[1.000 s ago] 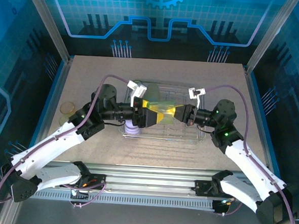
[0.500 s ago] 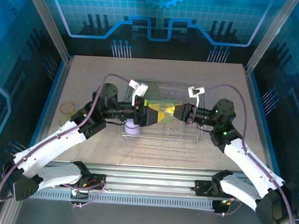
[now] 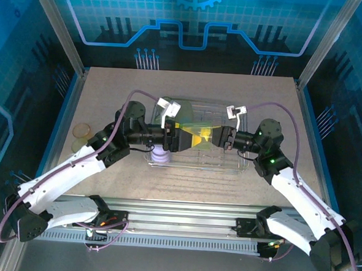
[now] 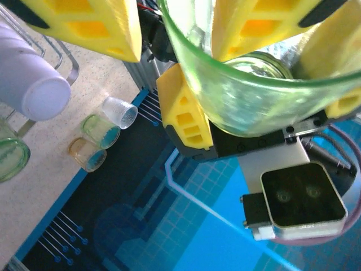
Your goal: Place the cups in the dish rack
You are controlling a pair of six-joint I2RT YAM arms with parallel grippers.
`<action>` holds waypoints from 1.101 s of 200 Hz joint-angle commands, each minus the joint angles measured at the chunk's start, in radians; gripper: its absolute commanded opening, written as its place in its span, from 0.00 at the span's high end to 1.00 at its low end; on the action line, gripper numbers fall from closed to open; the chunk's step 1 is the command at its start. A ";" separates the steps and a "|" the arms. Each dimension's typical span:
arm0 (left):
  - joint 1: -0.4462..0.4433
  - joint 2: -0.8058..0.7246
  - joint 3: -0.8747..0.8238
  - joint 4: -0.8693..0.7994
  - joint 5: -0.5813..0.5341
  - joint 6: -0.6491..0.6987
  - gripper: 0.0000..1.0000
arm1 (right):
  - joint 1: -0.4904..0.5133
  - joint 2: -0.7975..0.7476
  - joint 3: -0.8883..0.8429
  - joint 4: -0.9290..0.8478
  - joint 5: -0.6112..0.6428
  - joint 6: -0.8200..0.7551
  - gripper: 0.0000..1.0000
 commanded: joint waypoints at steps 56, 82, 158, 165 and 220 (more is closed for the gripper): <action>-0.003 0.073 0.220 -0.504 -0.392 0.147 0.66 | -0.086 -0.037 0.257 -1.047 0.589 -0.421 0.52; -0.011 0.122 0.295 -0.628 -0.503 0.185 0.70 | -0.144 -0.108 0.225 -1.064 0.608 -0.432 0.51; -0.063 0.454 0.603 -0.945 -0.647 0.230 0.70 | -0.207 -0.167 0.221 -1.113 0.641 -0.470 0.51; -0.068 0.480 0.610 -0.944 -0.648 0.230 0.70 | -0.208 -0.168 0.218 -1.113 0.643 -0.468 0.51; -0.084 0.656 0.654 -0.965 -0.656 0.190 0.69 | -0.210 -0.201 0.205 -1.127 0.668 -0.478 0.51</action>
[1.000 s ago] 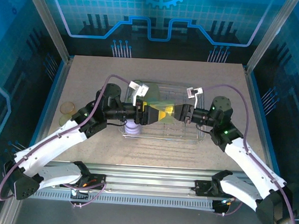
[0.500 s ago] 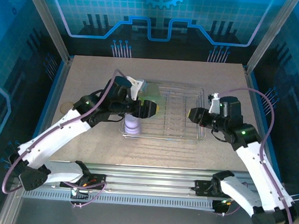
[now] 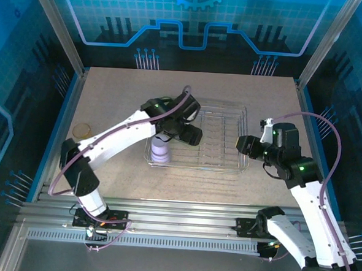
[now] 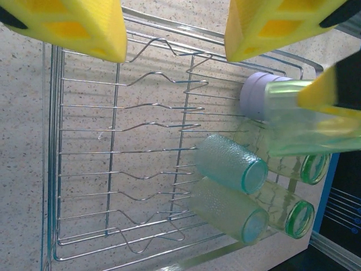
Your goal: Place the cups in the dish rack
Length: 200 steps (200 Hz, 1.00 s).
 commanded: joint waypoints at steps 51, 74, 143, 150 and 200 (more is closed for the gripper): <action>-0.020 0.174 0.101 -0.160 -0.065 -0.013 0.68 | -0.015 -0.050 -0.019 -0.063 0.060 -0.032 0.51; -0.020 0.219 0.115 -0.186 -0.083 -0.016 0.65 | -0.016 -0.051 -0.023 -0.059 0.060 -0.027 0.51; -0.021 0.353 0.162 -0.229 -0.086 -0.005 0.56 | -0.016 -0.071 -0.017 -0.077 0.082 -0.033 0.51; -0.021 0.364 0.163 -0.229 -0.086 -0.004 0.55 | -0.016 -0.074 -0.018 -0.079 0.083 -0.032 0.51; -0.021 0.405 0.153 -0.223 -0.114 0.004 0.42 | -0.016 -0.093 -0.024 -0.081 0.106 -0.025 0.52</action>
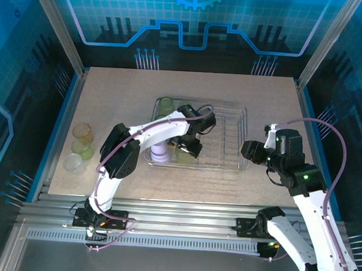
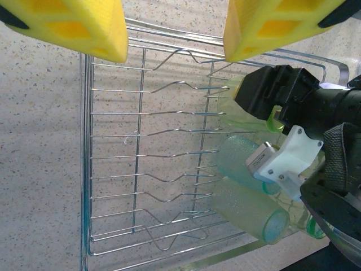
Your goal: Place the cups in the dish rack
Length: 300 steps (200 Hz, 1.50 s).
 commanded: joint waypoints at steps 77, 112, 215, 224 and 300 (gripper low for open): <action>-0.006 -0.059 -0.030 0.046 -0.057 0.024 0.10 | -0.015 -0.031 -0.012 -0.009 0.048 -0.002 0.52; -0.013 -0.132 -0.057 0.095 -0.039 0.031 0.07 | -0.014 -0.025 -0.007 0.000 0.038 0.005 0.52; -0.005 -0.405 -0.059 0.061 -0.379 0.127 0.07 | -0.018 -0.053 -0.016 0.055 0.068 -0.090 0.51; 0.022 -0.435 -0.078 0.056 -0.425 0.131 0.07 | -0.019 -0.069 -0.026 0.072 0.069 -0.106 0.51; 0.476 -0.609 -0.279 0.050 -0.440 0.141 0.07 | -0.022 -0.192 -0.126 0.242 -0.014 -0.194 0.39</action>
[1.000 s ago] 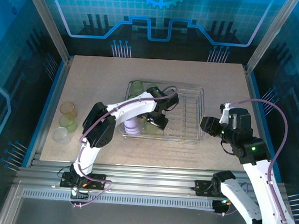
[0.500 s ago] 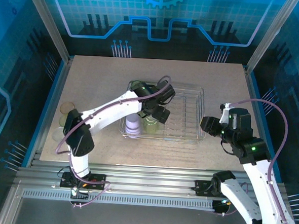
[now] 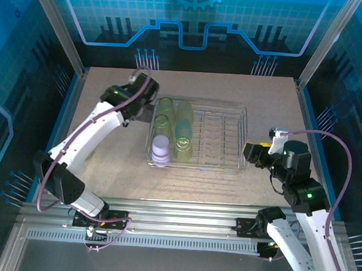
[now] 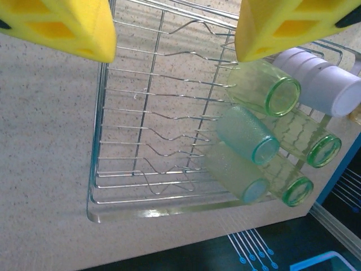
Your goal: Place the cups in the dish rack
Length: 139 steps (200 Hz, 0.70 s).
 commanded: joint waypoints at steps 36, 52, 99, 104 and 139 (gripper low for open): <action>0.255 0.022 -0.085 0.017 0.036 0.042 0.09 | -0.017 0.003 -0.022 0.123 -0.097 -0.076 0.38; 0.310 0.060 -0.091 0.039 0.069 0.053 0.11 | -0.017 0.020 -0.006 0.110 -0.104 -0.095 0.38; 0.423 0.176 -0.076 0.072 0.106 0.049 0.23 | -0.017 0.031 0.011 0.100 -0.108 -0.120 0.38; 0.429 0.187 -0.073 0.075 0.107 0.049 0.24 | -0.017 0.031 0.011 0.101 -0.108 -0.120 0.38; 0.502 0.256 -0.078 0.112 0.144 0.050 0.32 | -0.017 0.050 0.029 0.089 -0.120 -0.123 0.39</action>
